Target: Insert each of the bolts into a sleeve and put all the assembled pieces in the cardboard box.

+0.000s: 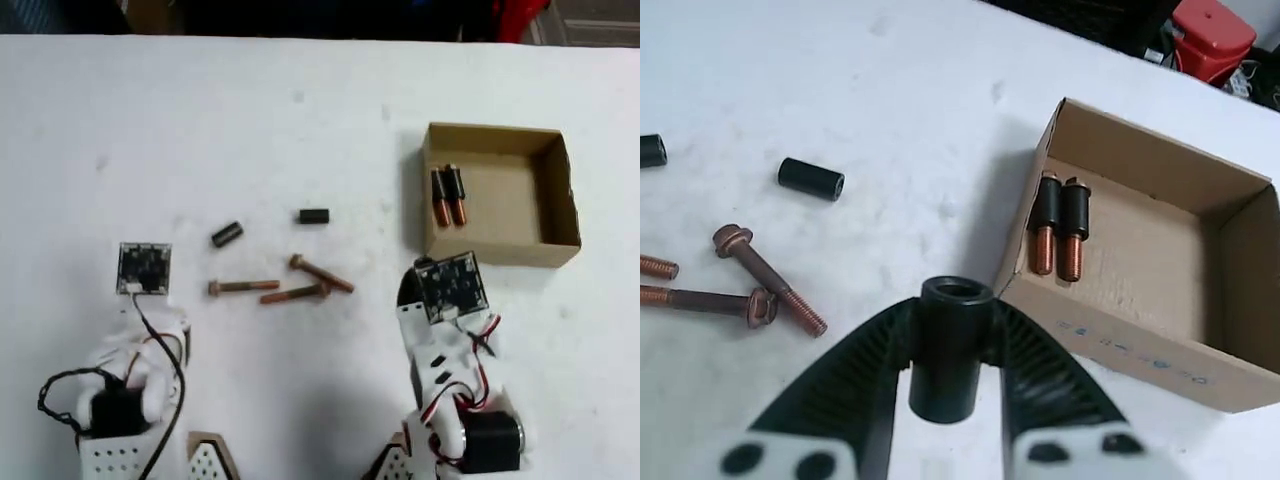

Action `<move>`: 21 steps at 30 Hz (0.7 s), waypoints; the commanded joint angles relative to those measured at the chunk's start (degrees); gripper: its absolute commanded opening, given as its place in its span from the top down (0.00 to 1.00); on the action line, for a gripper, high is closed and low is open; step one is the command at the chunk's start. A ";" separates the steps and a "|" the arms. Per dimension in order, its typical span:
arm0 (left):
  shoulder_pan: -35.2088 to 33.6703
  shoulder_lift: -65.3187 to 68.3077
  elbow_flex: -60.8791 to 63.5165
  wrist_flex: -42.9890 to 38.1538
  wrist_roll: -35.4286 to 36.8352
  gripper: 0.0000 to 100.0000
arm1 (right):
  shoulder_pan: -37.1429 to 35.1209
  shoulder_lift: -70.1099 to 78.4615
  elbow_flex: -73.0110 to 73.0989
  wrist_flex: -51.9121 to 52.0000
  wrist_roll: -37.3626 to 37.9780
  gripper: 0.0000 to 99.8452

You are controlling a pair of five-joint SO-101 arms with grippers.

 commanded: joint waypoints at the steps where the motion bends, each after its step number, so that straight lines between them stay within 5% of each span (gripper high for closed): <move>1: 2.59 -0.84 -9.85 5.71 -3.34 0.98 | 1.01 -0.31 -0.26 -1.63 -0.35 0.98; 11: 2.77 2.77 -21.27 11.43 -4.04 0.98 | 6.02 -1.19 6.59 -6.55 -4.31 0.98; 21: 8.40 41.71 -37.45 11.34 -4.13 0.98 | 6.20 -1.19 8.44 -7.16 -4.31 0.98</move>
